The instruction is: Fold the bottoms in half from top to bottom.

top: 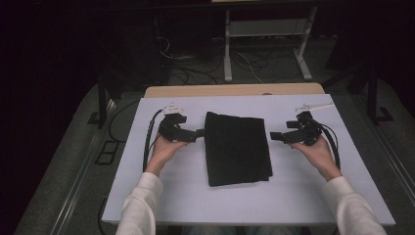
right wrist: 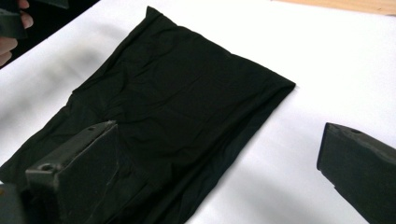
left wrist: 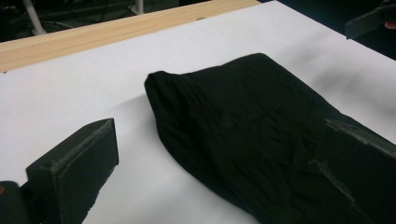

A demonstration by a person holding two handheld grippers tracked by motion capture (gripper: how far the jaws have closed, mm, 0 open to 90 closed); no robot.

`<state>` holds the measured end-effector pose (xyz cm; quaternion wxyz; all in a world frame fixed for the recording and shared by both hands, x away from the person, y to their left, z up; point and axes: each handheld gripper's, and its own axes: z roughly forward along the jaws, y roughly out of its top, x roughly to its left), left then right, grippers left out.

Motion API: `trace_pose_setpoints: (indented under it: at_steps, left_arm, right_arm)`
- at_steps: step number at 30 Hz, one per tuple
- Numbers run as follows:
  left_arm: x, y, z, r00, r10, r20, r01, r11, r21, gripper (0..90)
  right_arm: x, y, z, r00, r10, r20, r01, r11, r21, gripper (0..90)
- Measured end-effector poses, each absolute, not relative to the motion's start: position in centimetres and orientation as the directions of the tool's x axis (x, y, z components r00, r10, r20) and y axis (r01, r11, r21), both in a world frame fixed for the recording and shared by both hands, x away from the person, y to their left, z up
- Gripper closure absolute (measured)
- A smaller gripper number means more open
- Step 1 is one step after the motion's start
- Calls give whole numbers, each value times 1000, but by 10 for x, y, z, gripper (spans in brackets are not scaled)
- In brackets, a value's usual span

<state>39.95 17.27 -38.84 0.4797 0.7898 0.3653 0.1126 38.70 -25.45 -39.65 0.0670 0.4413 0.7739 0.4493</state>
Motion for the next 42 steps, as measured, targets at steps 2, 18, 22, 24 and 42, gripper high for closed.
trace_pose_setpoints:
  at_steps: [2,18,22,24,42]
  left_arm:
    - [392,174,-386,711,683,-168,461,-272,845,0]
    - [349,184,-394,735,658,-164,443,-283,851,0]
    - [337,184,-401,741,647,-177,447,-280,849,0]
    - [332,184,-404,745,645,-172,442,-283,851,0]
    - [290,192,-414,773,613,-162,402,-276,873,0]
  right_arm:
    - [380,-257,-395,-598,749,286,617,201,761,0]
    - [334,-273,-394,-590,773,233,572,197,797,0]
    - [324,-272,-396,-607,759,236,562,201,802,0]
    - [318,-272,-397,-616,752,236,552,198,810,0]
    - [280,-272,-417,-660,720,212,538,256,803,0]
